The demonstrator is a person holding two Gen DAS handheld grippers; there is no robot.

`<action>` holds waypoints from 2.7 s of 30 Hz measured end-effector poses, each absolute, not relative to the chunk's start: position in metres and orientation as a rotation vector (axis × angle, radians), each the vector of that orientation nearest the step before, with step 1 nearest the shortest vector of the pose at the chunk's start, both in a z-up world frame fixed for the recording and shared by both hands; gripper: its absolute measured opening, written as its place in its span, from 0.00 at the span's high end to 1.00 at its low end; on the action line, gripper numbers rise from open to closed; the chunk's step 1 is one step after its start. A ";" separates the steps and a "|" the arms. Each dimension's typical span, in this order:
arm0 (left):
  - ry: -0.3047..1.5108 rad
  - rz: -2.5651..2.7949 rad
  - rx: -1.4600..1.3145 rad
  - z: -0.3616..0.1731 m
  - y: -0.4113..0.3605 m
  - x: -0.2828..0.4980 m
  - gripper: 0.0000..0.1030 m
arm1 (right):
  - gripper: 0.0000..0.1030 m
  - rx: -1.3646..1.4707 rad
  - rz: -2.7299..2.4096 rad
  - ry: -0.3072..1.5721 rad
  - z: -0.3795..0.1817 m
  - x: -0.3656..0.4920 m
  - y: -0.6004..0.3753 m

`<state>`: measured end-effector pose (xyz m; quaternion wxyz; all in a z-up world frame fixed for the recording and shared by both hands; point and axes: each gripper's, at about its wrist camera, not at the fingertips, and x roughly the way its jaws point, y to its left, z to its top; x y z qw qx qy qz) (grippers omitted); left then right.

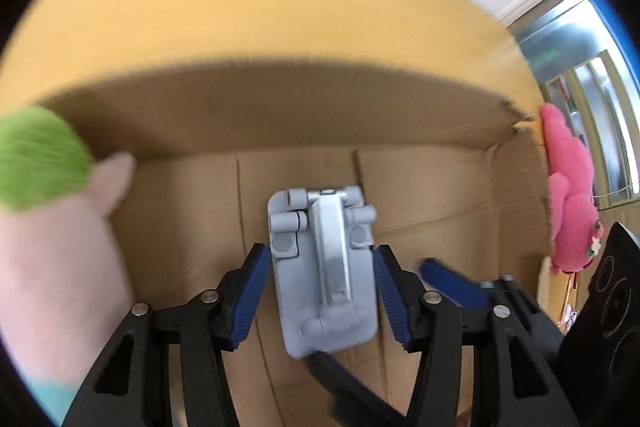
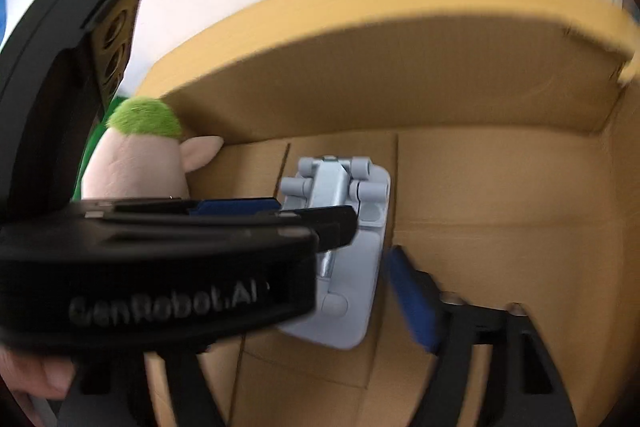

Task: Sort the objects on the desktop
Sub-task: 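Lower the phone stand into the box and open the left gripper, then move the left gripper back toward the clear phone case, then close the left gripper on the white-framed clear phone case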

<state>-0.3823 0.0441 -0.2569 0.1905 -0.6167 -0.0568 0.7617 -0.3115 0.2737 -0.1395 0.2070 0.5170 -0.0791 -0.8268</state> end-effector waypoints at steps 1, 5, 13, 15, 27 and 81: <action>-0.140 2.189 -1.685 -0.239 0.041 -0.374 0.49 | 0.06 1.417 -2.318 -0.234 -0.118 -0.310 0.272; -0.137 2.339 -1.528 -0.174 0.021 -0.341 0.46 | 0.05 1.404 -2.350 -0.236 -0.058 -0.285 0.291; 0.029 2.625 -1.208 -0.028 -0.005 -0.212 0.23 | 0.00 1.359 -2.442 -0.071 0.027 -0.218 0.251; 0.062 2.669 -1.156 -0.003 0.003 -0.179 0.23 | 0.00 1.355 -2.468 -0.020 0.060 -0.185 0.273; -0.017 2.720 -1.035 0.070 0.024 -0.041 0.23 | 0.00 1.190 -2.553 0.078 0.149 -0.034 0.300; -0.120 2.542 -1.350 -0.020 -0.011 -0.023 0.23 | 0.00 1.373 -2.433 0.102 0.069 -0.021 0.287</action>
